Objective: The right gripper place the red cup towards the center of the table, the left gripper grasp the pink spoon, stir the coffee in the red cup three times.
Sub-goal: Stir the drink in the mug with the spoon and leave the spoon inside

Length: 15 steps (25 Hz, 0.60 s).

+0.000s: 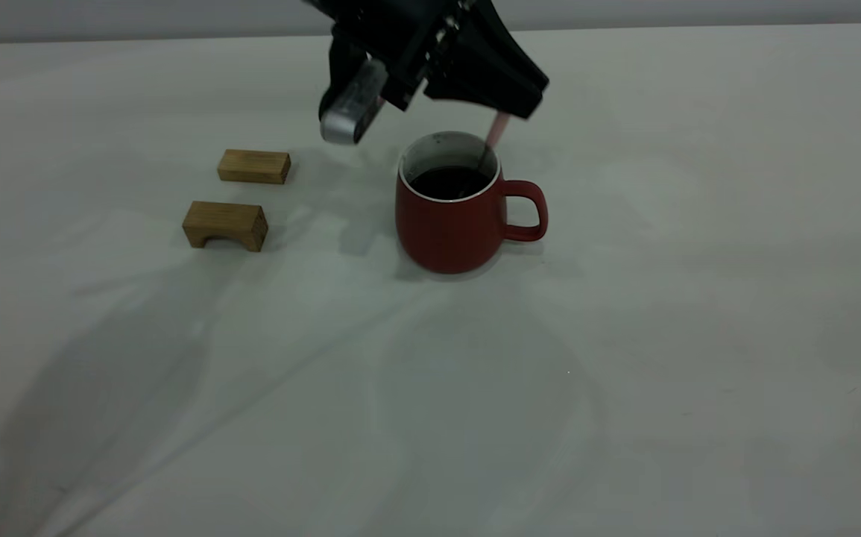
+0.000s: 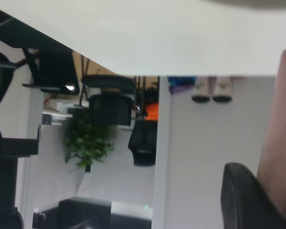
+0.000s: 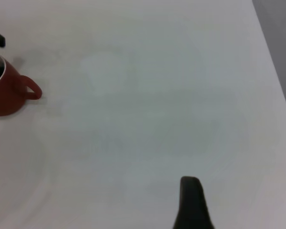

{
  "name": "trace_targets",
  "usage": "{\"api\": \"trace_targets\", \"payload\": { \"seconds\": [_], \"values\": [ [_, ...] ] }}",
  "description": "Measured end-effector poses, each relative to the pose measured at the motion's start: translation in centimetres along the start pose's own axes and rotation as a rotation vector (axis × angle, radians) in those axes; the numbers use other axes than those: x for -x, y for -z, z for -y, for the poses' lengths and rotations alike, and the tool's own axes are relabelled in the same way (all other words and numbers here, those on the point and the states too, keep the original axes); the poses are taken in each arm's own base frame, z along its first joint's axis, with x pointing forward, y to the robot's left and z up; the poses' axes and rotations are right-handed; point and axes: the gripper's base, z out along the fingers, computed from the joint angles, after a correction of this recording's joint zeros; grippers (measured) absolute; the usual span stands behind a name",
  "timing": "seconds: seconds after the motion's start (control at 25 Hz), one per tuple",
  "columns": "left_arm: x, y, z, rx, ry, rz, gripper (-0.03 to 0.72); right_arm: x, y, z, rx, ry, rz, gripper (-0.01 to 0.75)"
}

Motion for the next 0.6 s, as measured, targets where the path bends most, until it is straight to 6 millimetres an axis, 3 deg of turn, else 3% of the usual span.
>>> {"api": "trace_targets", "payload": {
  "seconds": [0.16, 0.36, 0.6],
  "values": [
    [0.3, 0.0, -0.4, 0.037, 0.035, 0.092, 0.163, 0.0, 0.0, 0.0, 0.000, 0.000, 0.000, 0.586],
    [-0.7, 1.7, -0.1, 0.041, -0.056, 0.207, 0.163, 0.0, 0.0, 0.0, 0.000, 0.000, 0.000, 0.586],
    [-1.4, 2.0, 0.2, 0.027, -0.157, 0.190, 0.162, 0.0, 0.0, 0.0, 0.000, 0.000, 0.000, 0.586]
  ]
}}
